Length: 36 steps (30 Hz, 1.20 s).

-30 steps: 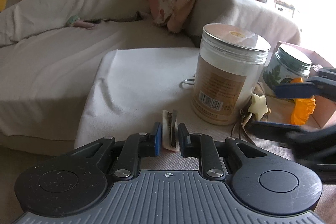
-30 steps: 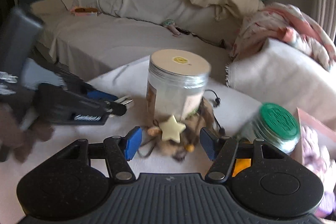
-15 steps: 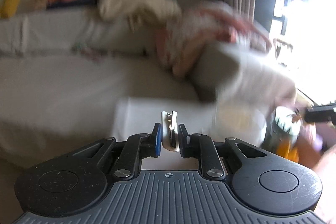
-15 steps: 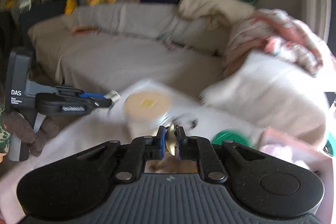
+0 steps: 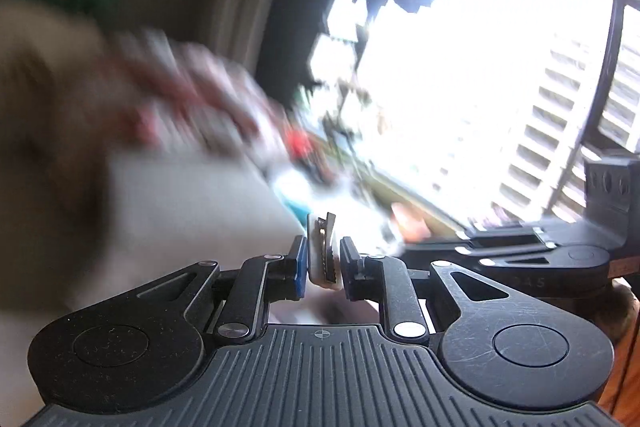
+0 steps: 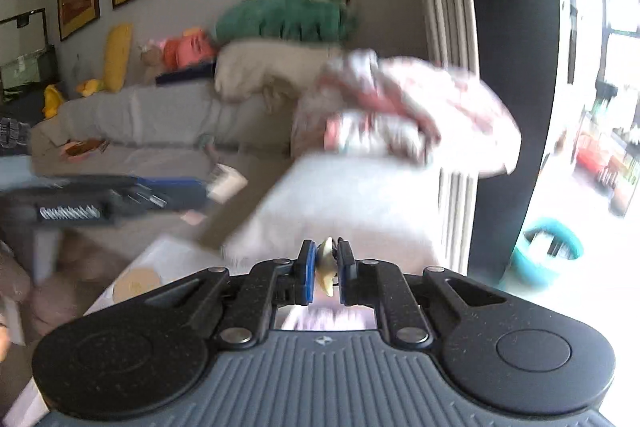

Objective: Organize soft objects
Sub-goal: 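Carry star charm and hair clip into the pink box and open both tools, then grasp the brown fuzzy pompom keychain with the right tool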

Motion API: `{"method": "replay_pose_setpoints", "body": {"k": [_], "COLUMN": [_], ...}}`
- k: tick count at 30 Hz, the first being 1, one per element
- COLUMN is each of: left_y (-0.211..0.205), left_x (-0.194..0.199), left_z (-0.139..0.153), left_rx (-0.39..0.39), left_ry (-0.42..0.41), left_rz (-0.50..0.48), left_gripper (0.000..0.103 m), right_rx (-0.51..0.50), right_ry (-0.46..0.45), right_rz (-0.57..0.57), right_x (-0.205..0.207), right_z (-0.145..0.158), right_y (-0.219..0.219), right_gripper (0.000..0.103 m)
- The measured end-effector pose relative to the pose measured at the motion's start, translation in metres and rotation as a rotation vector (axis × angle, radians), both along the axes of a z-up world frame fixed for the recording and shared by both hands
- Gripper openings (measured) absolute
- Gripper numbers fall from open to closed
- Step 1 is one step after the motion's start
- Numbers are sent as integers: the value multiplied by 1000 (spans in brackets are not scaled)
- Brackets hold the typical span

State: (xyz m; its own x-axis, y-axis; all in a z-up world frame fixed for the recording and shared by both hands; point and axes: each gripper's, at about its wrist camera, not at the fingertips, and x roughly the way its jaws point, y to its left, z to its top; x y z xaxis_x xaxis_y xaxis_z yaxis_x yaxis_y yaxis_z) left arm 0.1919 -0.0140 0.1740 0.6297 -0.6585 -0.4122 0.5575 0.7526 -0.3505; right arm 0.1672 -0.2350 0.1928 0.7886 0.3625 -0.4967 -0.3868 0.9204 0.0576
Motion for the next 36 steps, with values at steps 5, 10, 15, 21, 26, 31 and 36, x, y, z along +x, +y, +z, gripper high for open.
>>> {"method": "replay_pose_setpoints", "body": {"k": [5,10,15,21,26,31,36], "left_y": [-40,-12,37,102,134,145,155], "left_x": [10,0,-29,-86,-107,-118,-125], "left_z": [-64,-62,-42,-50,-84,-110,-117], "left_rx": [106,26,33,154,167,141,103], "left_ry": [188,212,143,47,176,266,286], "left_rz": [46,48,197,478,527,512,504], "left_gripper": [20,20,20,20,20,20,20], "right_rx": [22,30,-61,-163,-162,-196,-347], "right_ry": [103,92,28,-71,-46,19,-31], "right_rz": [-97,-142,-176,-89,106,253,242], "right_x": [10,2,-12,-42,-53,-54,-38], "right_z": [-49,-63,-75,-89,-104,-140,-171], "right_y": [-36,-53,-32,17,80,157,222], "right_gripper": [49,58,65,70,70,69,52]}}
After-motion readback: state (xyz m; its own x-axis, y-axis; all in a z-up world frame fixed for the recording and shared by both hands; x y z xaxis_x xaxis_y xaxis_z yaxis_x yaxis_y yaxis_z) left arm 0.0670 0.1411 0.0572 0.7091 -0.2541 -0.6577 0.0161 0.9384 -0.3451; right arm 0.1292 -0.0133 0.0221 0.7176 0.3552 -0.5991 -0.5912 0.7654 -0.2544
